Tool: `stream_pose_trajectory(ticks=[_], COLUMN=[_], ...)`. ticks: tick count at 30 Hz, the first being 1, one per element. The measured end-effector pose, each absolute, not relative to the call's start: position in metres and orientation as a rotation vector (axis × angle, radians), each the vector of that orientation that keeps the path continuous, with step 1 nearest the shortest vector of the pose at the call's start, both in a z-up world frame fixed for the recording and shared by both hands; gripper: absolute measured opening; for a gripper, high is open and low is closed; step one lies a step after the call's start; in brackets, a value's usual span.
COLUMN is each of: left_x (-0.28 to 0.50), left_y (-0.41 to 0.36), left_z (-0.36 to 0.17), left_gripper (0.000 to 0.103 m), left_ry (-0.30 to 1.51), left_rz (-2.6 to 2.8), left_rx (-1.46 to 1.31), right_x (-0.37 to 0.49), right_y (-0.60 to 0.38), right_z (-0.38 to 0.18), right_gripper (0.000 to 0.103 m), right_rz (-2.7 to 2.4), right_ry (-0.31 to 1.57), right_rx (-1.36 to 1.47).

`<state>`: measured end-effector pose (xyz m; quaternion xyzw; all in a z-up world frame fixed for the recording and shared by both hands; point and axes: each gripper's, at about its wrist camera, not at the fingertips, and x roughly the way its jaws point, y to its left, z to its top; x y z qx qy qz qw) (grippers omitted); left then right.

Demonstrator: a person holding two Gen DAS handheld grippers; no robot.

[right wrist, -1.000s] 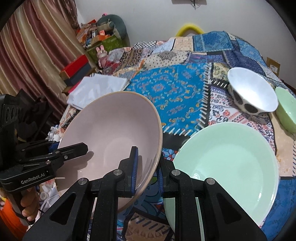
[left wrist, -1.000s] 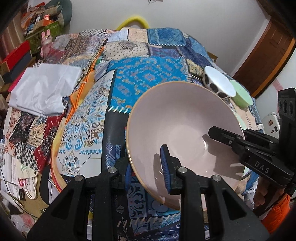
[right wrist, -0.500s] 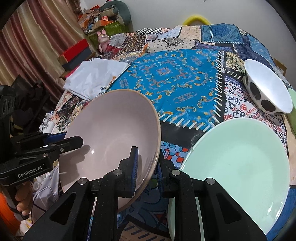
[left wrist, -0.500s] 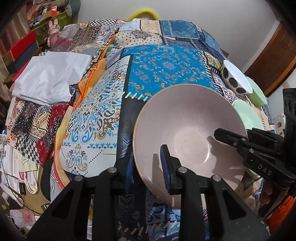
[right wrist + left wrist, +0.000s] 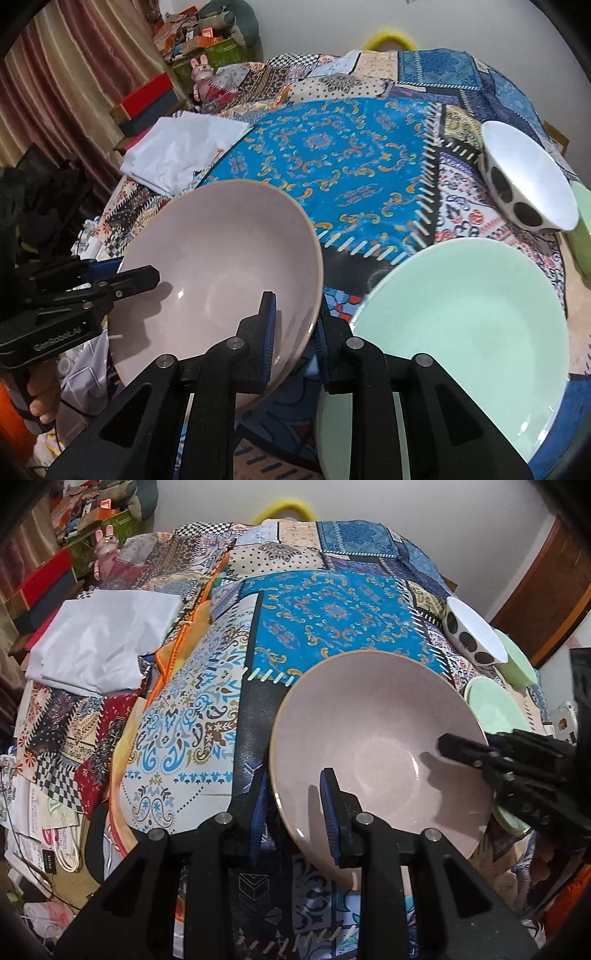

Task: Organize plates and bowls
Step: 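Lower the pale pink bowl onto the quilt and open the left gripper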

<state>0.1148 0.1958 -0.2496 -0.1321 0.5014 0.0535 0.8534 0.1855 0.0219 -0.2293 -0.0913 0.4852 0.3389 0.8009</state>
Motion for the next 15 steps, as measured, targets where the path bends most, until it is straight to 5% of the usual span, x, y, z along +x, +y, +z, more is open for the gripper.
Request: stream_pose_trajectory(ticks=[11, 15], left_x=[0.102, 0.102], left_y=[0.196, 0.18], left_z=[-0.2, -0.169], left_gripper=[0.028, 0.037], left_ry=[0.954, 0.879], left_rz=[0.166, 0.171], left_rx=[-0.252, -0.209], right_x=[0.177, 0.175], right_y=[-0.019, -0.036], right_z=[-0.181, -0.16], right_gripper=[0.036, 0.036], right_rz=[0.702, 0.68], right_ry=[0.901, 0.83], right_rx=[-0.134, -0.134])
